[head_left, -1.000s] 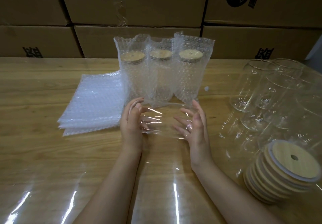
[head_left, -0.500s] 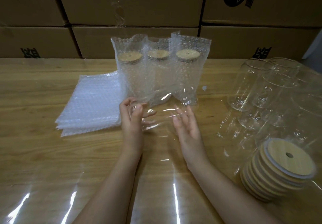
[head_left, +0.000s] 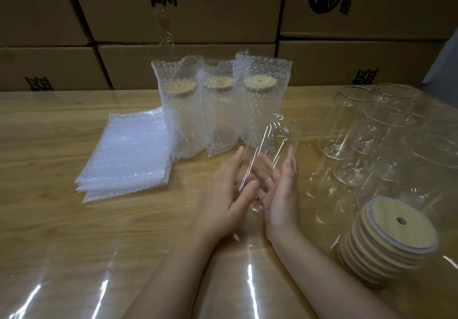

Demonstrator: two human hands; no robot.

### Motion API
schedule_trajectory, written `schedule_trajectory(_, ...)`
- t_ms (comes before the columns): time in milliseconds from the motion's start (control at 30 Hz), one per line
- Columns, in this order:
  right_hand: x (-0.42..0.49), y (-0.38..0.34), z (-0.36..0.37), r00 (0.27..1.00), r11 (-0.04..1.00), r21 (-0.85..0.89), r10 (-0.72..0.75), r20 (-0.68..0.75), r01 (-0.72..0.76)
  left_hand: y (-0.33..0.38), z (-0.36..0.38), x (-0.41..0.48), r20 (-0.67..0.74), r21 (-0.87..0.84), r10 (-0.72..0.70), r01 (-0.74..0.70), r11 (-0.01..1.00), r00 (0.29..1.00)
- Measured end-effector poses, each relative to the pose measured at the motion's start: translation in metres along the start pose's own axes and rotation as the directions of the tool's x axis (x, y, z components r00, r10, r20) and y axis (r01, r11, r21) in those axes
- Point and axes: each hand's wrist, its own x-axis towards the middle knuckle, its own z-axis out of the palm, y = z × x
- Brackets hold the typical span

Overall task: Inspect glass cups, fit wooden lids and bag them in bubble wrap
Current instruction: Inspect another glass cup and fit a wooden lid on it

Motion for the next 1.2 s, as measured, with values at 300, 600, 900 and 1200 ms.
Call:
schedule_trajectory(300, -0.006, -0.001, 0.006, 0.991, 0.989, -0.145, -0.018, 0.129, 0.036, 0.021, -0.003, 0.008, -0.017, 0.104, 0.309, -0.306, 0.946, 0.951)
schedule_trajectory(600, -0.015, 0.002, 0.010, 0.959, 0.949, -0.267, -0.096, 0.268, 0.169, 0.018, -0.010, 0.013, -0.053, -0.187, 0.078, -0.087, 0.978, 0.996)
schedule_trajectory(900, -0.026, 0.001, 0.014, 0.789, 0.556, -0.560, -0.435, 0.434, 0.614, 0.008, -0.008, 0.020, 0.019, -0.819, -0.410, 0.249, 0.518, 0.912)
schedule_trajectory(1200, -0.031, 0.005, 0.018, 0.594, 0.247, -0.556, -0.510, 0.622, 0.794, -0.004, 0.002, 0.017, -0.104, -0.877, -0.572, 0.196, 0.438, 0.813)
